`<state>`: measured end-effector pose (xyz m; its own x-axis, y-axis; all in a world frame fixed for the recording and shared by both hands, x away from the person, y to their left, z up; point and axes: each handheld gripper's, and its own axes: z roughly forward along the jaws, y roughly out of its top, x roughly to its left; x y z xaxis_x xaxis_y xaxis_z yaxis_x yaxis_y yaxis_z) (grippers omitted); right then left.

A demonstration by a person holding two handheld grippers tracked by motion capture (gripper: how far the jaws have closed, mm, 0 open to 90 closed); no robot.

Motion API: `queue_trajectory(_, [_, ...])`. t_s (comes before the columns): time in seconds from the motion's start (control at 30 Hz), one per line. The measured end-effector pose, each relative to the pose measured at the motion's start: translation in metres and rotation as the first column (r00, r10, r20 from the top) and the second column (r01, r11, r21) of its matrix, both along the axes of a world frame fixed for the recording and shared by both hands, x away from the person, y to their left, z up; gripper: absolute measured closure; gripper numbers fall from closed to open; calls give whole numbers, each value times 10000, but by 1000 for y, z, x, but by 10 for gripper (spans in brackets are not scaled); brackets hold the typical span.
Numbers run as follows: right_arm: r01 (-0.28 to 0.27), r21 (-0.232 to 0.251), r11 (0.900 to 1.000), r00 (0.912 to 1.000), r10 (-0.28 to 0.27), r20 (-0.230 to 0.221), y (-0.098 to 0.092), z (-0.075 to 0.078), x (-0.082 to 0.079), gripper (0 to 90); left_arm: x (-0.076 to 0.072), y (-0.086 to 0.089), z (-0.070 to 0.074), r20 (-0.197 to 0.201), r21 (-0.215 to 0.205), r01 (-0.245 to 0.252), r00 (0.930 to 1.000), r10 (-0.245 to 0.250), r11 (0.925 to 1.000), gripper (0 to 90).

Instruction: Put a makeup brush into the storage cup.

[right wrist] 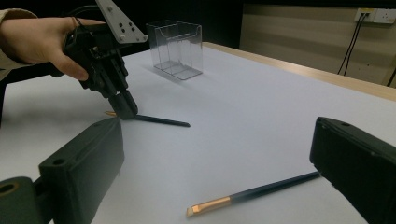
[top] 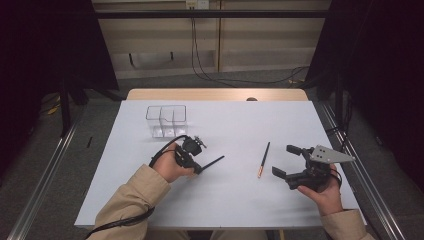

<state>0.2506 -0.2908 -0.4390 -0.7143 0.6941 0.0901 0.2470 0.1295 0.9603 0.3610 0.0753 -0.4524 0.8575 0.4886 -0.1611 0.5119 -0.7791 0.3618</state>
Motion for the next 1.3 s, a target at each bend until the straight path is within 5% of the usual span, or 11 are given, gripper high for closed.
queue_trajectory(0.27, [-35, -50, 10000, 10000, 35, 29, 1, 1, 0, 25, -3, -7, 1, 311, 670, 41, 9995, -62, 9977, 834])
queue_trajectory(0.77, [-34, 27, 10000, 10000, 34, -32, -1, 3, 1, 24, -4, 1, 11, 445, -226, -198, 9988, 208, 9995, 839])
queue_trajectory(1.03, [-345, -326, 9989, 9992, 338, -214, 6, 6, 5, 23, -5, 0, 33, 422, -420, 386, 9984, -368, 9984, 839])
queue_trajectory(1.3, [-991, -843, 9915, 9941, 950, -515, 21, 9, 12, 23, -10, -10, 41, 345, -450, 1148, 9930, -1133, 9924, 839])
